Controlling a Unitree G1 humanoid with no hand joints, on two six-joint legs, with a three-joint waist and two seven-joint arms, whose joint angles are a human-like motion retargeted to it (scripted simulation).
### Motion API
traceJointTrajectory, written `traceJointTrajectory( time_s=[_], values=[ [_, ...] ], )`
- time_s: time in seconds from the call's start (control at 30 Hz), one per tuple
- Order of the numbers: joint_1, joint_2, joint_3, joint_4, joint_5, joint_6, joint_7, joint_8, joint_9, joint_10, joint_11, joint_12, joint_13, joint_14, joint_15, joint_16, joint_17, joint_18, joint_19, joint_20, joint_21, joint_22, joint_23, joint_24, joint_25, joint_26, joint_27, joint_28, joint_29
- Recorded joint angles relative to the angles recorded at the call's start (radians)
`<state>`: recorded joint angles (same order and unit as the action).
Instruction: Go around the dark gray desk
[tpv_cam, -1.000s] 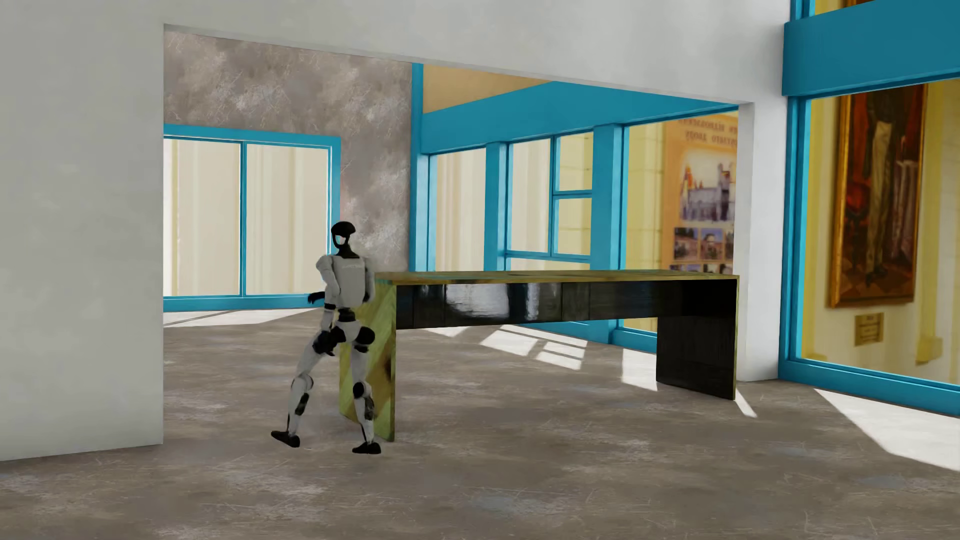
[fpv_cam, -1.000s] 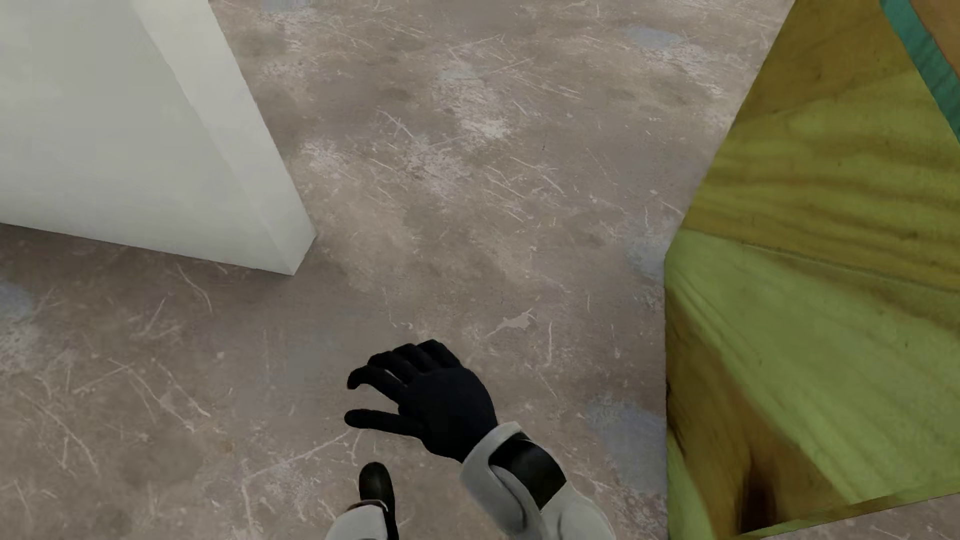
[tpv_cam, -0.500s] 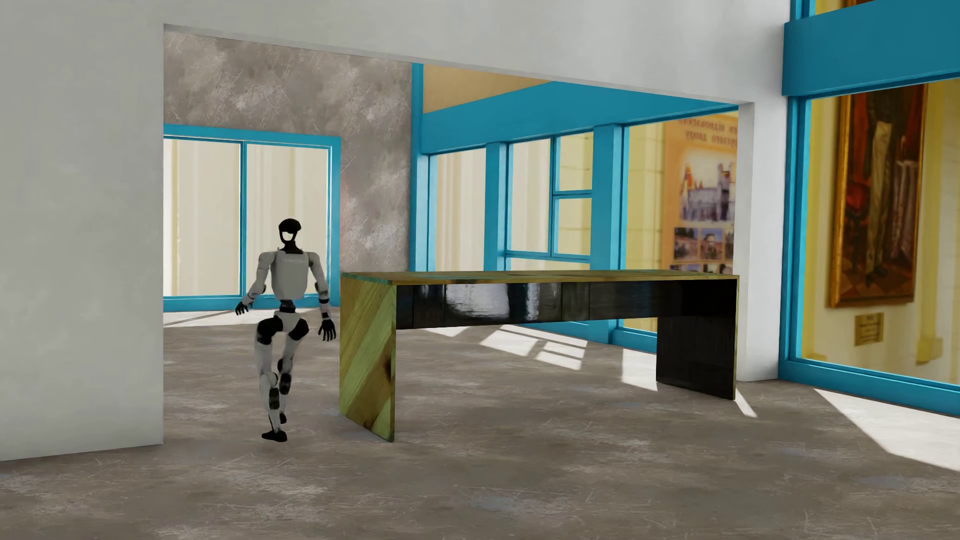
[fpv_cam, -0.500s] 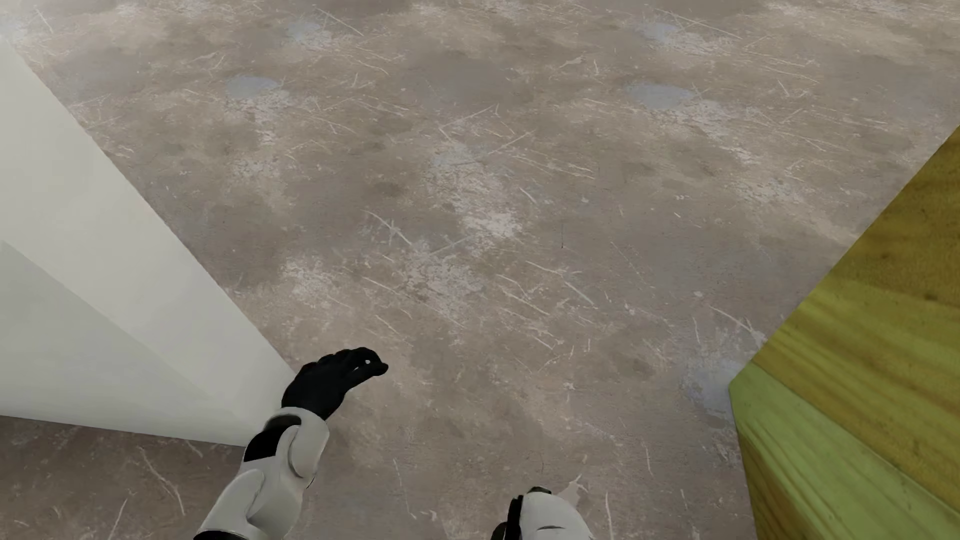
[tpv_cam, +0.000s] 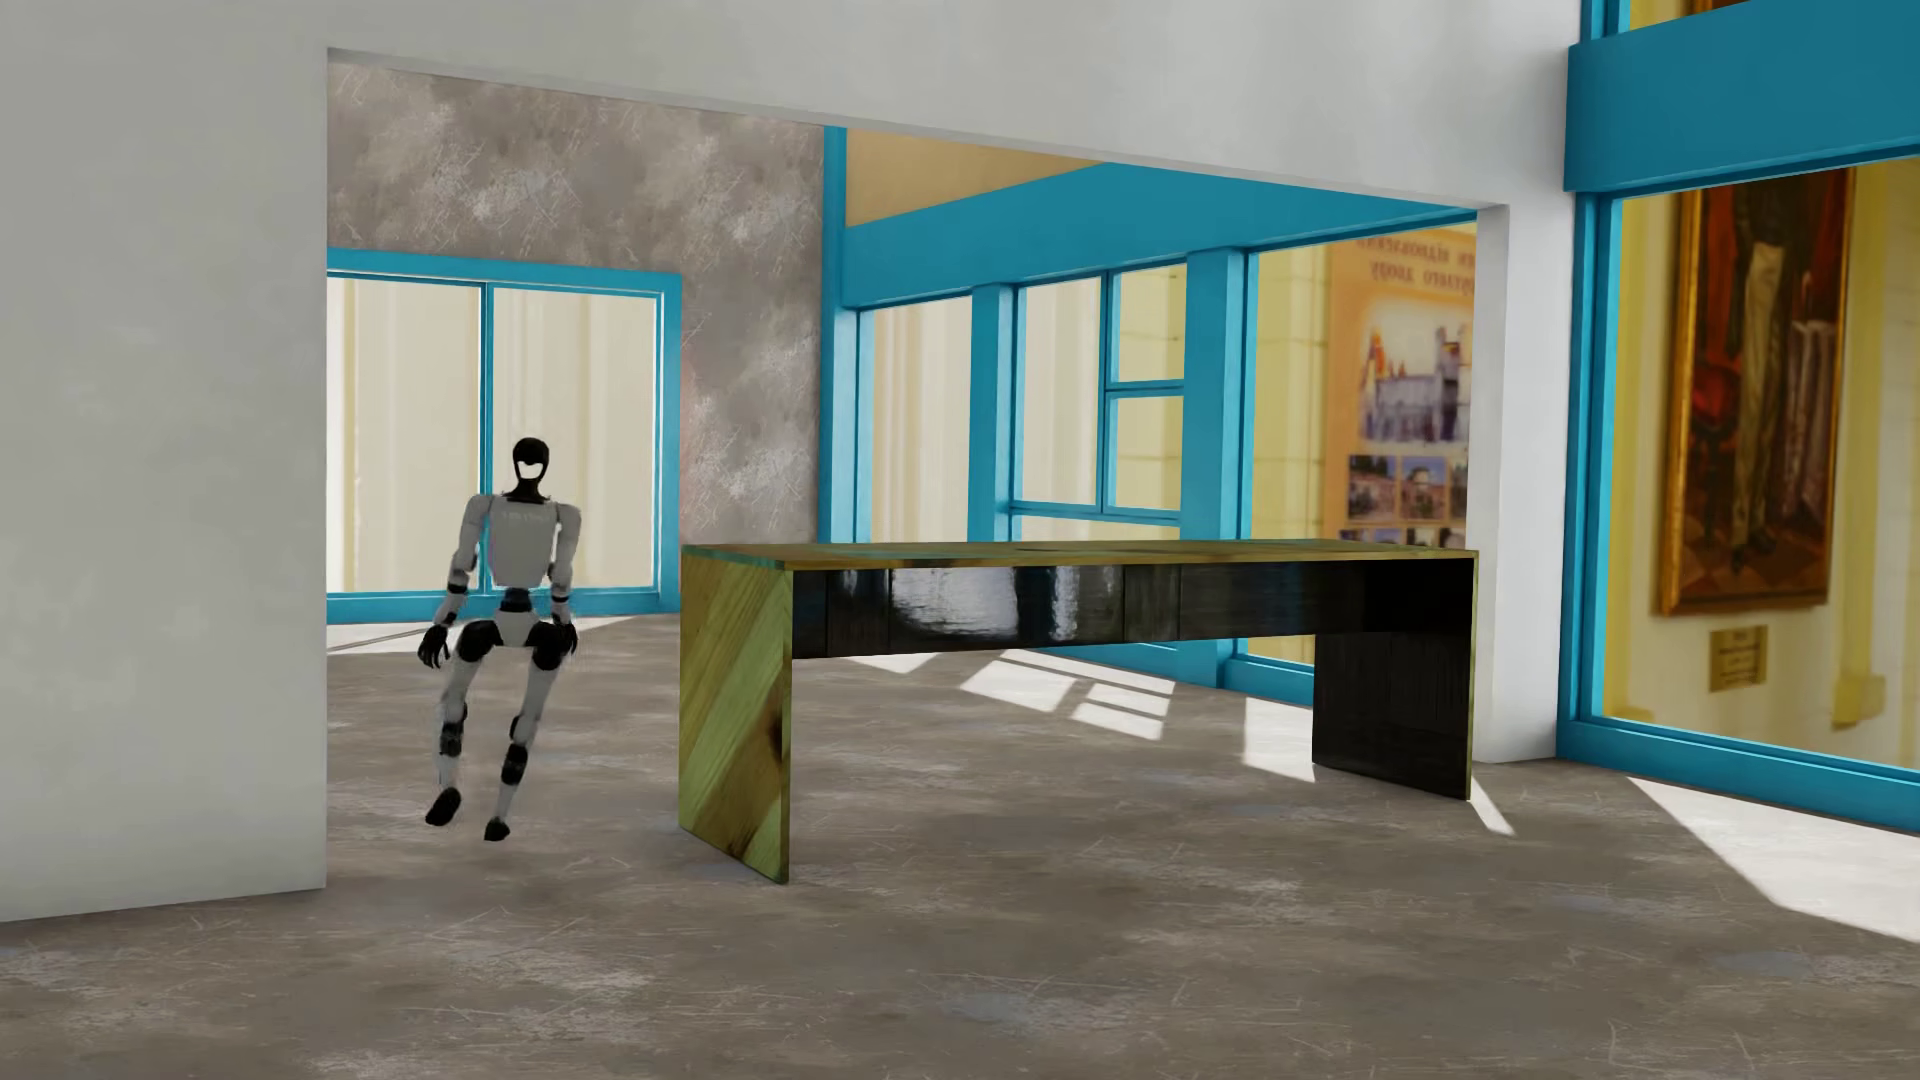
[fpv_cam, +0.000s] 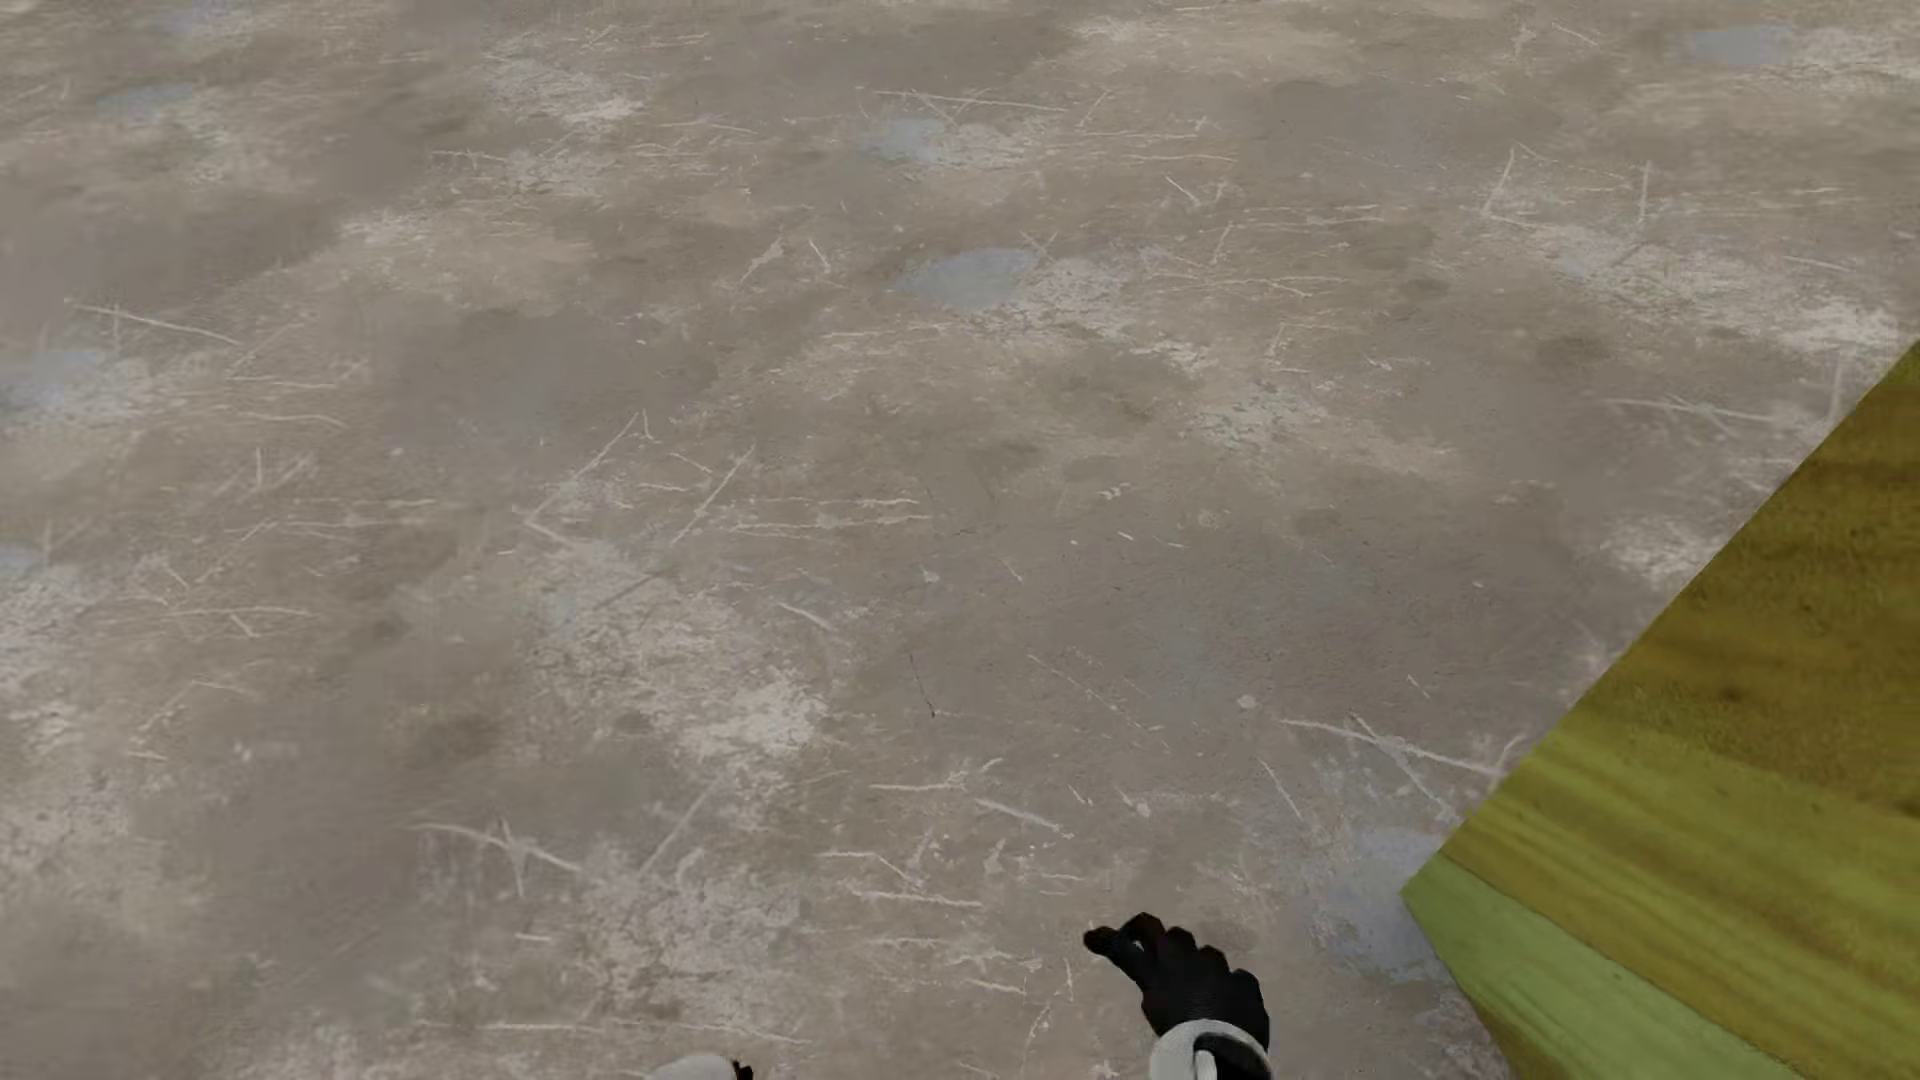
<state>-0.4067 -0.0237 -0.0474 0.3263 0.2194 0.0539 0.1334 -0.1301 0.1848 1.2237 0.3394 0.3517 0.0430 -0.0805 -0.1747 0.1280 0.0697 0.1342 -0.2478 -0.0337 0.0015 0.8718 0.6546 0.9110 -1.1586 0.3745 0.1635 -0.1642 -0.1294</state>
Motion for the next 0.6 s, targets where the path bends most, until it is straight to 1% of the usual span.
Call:
traceJointTrajectory(
  time_s=[0.03,0.07,0.1,0.13,0.17,0.2,0.23,0.27,0.3,0.33,0.37,0.4,0.43,0.47,0.5,0.53,0.57,0.6],
  values=[
    [-0.043,0.042,0.025,0.01,0.024,0.006,0.016,0.088,-0.002,-0.153,-0.008,0.069,-0.06,-0.001,-0.026,-0.021,-0.042,0.013,0.0,0.0,0.112,0.009,-0.08,0.025,-0.009,-0.033,-0.117,-0.023,0.01],
    [-0.062,0.084,0.046,0.003,0.037,0.012,0.046,0.166,-0.003,-0.358,-0.013,0.131,-0.114,0.011,-0.054,-0.045,-0.1,-0.016,0.0,-0.008,0.216,0.002,-0.187,0.051,-0.056,-0.074,-0.199,-0.039,0.002],
    [-0.066,0.127,0.064,-0.038,0.042,0.019,0.053,0.227,-0.003,-0.606,-0.023,0.184,-0.151,0.035,-0.081,-0.07,-0.142,-0.062,0.001,0.001,0.283,-0.017,-0.305,0.061,-0.077,-0.107,-0.242,-0.034,-0.027],
    [-0.059,0.176,0.077,-0.115,0.034,0.022,0.006,0.268,-0.003,-0.866,-0.042,0.223,-0.165,0.049,-0.104,-0.094,-0.171,-0.113,0.001,0.031,0.318,-0.036,-0.413,0.048,-0.049,-0.13,-0.252,-0.022,-0.048],
    [-0.056,0.221,0.083,-0.186,0.02,0.023,-0.032,0.28,-0.001,-1.048,-0.044,0.244,-0.161,0.032,-0.129,-0.108,-0.194,-0.217,0.002,0.052,0.334,-0.048,-0.509,0.04,0.017,-0.141,-0.257,-0.024,-0.065],
    [-0.061,0.256,0.088,-0.245,0.006,0.022,-0.069,0.273,0.004,-1.097,-0.012,0.247,-0.142,0.023,-0.144,-0.107,-0.214,-0.266,0.006,0.064,0.335,-0.058,-0.58,0.045,0.089,-0.142,-0.25,-0.026,-0.087],
    [-0.063,0.287,0.093,-0.287,-0.003,0.021,-0.097,0.254,0.007,-1.046,0.051,0.231,-0.117,0.043,-0.13,-0.097,-0.23,-0.255,0.013,0.07,0.324,-0.064,-0.618,0.066,0.144,-0.126,-0.234,-0.019,-0.117],
    [-0.063,0.309,0.099,-0.317,-0.016,0.015,-0.147,0.242,0.008,-0.96,0.114,0.21,-0.095,0.116,-0.068,-0.1,-0.245,-0.256,0.028,0.092,0.314,-0.079,-0.613,0.077,0.171,-0.107,-0.207,0.005,-0.131],
    [-0.044,0.301,0.103,-0.31,-0.027,0.006,-0.131,0.222,0.01,-0.871,0.246,0.192,-0.079,0.211,0.03,-0.116,-0.254,-0.261,0.067,0.133,0.309,-0.099,-0.566,0.063,0.166,-0.1,-0.151,0.047,-0.102],
    [-0.057,0.238,0.106,-0.292,-0.039,-0.005,-0.1,0.205,0.015,-0.735,0.456,0.168,-0.069,0.147,0.143,-0.133,-0.26,-0.203,0.192,0.173,0.308,-0.113,-0.494,0.035,0.117,-0.101,-0.076,0.078,-0.031],
    [-0.043,0.147,0.107,-0.266,-0.078,-0.018,-0.068,0.152,0.02,-0.637,0.682,0.129,-0.054,0.055,0.268,-0.135,-0.254,-0.192,0.36,0.193,0.31,-0.119,-0.407,0.013,0.036,-0.106,-0.001,0.091,0.063],
    [0.002,0.045,0.103,-0.249,-0.156,-0.033,-0.034,0.094,0.022,-0.598,0.858,0.077,-0.031,-0.018,0.317,-0.119,-0.229,-0.191,0.372,0.184,0.296,-0.113,-0.315,0.016,-0.027,-0.11,0.071,0.078,0.121],
    [0.068,-0.056,0.09,-0.236,-0.227,-0.048,-0.007,0.05,0.022,-0.603,0.965,0.015,-0.002,-0.069,0.259,-0.094,-0.191,-0.195,0.322,0.169,0.266,-0.112,-0.211,0.029,-0.054,-0.105,0.117,0.074,0.127],
    [0.142,-0.15,0.072,-0.229,-0.292,-0.06,0.016,0.007,0.021,-0.637,1.007,-0.047,0.028,-0.101,0.219,-0.072,-0.146,-0.198,0.29,0.155,0.2,-0.123,-0.098,0.039,-0.028,-0.102,0.157,0.089,0.112],
    [0.217,-0.241,0.053,-0.23,-0.34,-0.068,0.038,-0.025,0.018,-0.684,0.997,-0.104,0.058,-0.123,0.203,-0.056,-0.11,-0.202,0.274,0.136,0.105,-0.143,0.009,0.048,0.043,-0.094,0.204,0.121,0.108],
    [0.283,-0.33,0.034,-0.231,-0.358,-0.073,0.057,-0.045,0.015,-0.728,0.939,-0.158,0.086,-0.144,0.195,-0.037,-0.097,-0.208,0.258,0.108,0.016,-0.174,0.098,0.053,0.109,-0.102,0.255,0.162,0.117],
    [0.34,-0.406,0.017,-0.232,-0.372,-0.074,0.073,-0.066,0.011,-0.765,0.836,-0.209,0.124,-0.168,0.184,-0.017,-0.116,-0.216,0.249,0.087,-0.034,-0.211,0.153,0.047,0.146,-0.134,0.284,0.186,0.156],
    [0.394,-0.462,0.001,-0.236,-0.39,-0.075,0.088,-0.095,0.008,-0.803,0.69,-0.264,0.167,-0.194,0.174,0.009,-0.151,-0.225,0.24,0.068,-0.034,-0.249,0.177,0.021,0.133,-0.165,0.286,0.199,0.19]
  ],
)
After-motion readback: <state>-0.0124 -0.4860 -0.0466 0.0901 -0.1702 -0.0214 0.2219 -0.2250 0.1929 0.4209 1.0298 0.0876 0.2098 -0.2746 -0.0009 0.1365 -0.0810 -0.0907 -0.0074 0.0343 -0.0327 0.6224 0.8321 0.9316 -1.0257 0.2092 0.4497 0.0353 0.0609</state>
